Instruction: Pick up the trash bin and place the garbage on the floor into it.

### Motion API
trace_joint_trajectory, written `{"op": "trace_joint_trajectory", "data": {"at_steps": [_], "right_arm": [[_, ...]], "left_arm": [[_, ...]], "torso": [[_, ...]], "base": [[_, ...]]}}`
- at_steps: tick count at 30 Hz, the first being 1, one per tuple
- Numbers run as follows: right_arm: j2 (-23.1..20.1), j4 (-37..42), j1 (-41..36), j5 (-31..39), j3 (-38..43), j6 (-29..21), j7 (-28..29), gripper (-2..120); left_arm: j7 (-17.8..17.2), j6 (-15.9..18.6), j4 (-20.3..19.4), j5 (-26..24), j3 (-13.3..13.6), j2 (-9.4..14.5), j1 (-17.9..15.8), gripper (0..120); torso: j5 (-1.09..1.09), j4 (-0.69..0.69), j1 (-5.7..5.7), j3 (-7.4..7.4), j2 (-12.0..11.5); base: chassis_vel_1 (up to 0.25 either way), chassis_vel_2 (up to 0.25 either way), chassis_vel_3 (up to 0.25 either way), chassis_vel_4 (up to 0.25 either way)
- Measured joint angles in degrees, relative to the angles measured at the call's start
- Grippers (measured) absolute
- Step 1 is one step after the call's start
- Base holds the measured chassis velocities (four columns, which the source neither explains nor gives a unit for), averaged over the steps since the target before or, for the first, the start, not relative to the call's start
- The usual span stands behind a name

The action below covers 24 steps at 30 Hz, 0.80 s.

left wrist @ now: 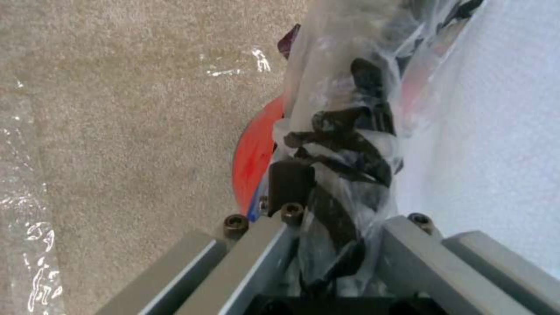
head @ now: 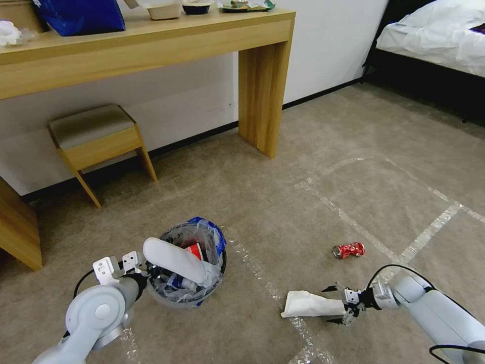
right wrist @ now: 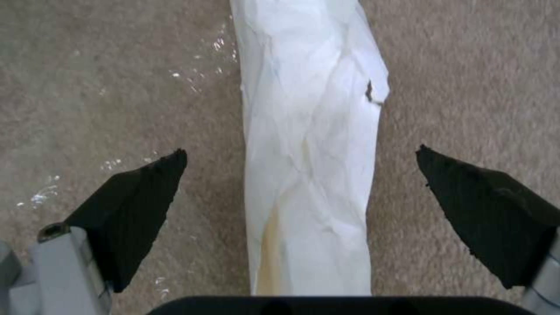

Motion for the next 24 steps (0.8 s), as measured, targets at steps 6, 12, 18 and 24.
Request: {"op": "trace_joint_trajectory", "data": {"at_steps": [6,12,18,24], "right_arm": [[1.8,-3.9,1.4,-0.8,0.7,0.4,0.0,100],[2.8,-5.6,2.2,-1.4,0.8,0.5,0.0,100],[3.6,-7.1,2.7,-2.0,0.8,0.5,-0.1,100],[4.3,-8.2,2.9,-2.1,0.9,0.4,-0.2,93]], "left_arm": [[0.2,0.0,0.3,0.0,0.0,0.1,-0.2,0],[0.4,-0.1,0.7,0.0,0.2,0.0,-0.6,0],[0.7,-0.1,1.0,0.2,0.2,0.0,-0.9,0],[0.9,-0.2,1.4,0.2,0.6,0.0,-1.5,0]], "torso": [[0.0,0.0,0.0,0.0,0.0],[0.0,0.0,0.0,0.0,0.0],[-0.01,0.0,0.0,0.0,0.0],[0.0,0.0,0.0,0.0,0.0]], "base": [[0.0,0.0,0.0,0.0],[0.0,0.0,0.0,0.0],[0.0,0.0,0.0,0.0],[0.0,0.0,0.0,0.0]]}}
